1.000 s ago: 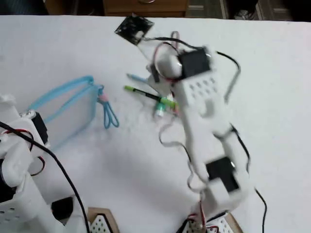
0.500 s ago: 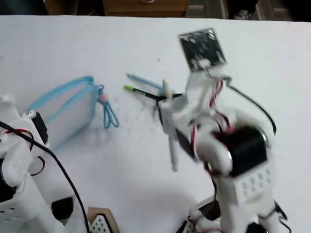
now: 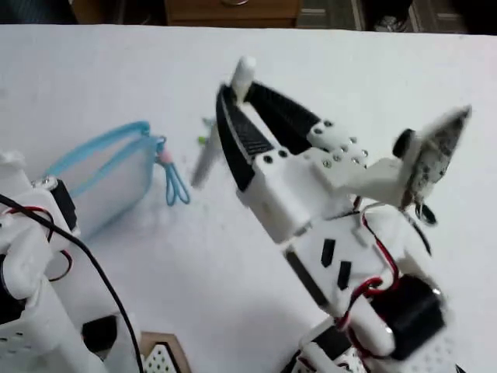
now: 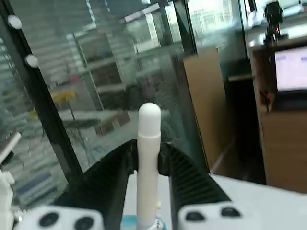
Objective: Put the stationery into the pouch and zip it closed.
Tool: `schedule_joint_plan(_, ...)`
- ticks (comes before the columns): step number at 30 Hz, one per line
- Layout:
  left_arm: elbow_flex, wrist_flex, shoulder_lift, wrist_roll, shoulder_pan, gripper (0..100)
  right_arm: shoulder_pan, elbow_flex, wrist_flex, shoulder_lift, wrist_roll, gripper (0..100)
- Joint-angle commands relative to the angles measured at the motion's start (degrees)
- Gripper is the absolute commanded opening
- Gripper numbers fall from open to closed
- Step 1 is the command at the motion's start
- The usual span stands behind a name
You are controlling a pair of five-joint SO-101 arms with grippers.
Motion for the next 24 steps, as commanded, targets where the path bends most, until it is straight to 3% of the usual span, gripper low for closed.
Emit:
schedule_joint_plan(1,-0.18,-0.18,-0.57,0.53,-0.22,2,-0.31,7.21,-19.74,-1.01,-0.35,1.8)
schedule_joint_plan(10,-0.18,-0.18,-0.31,0.53,-0.22,2,-8.22,13.98,-36.97,7.60,0.09,1.7)
schedule_joint_plan(24,-0.18,-0.26,-0.31,0.53,-0.22,2,-10.42,18.90,-43.30,18.95,0.18,1.7)
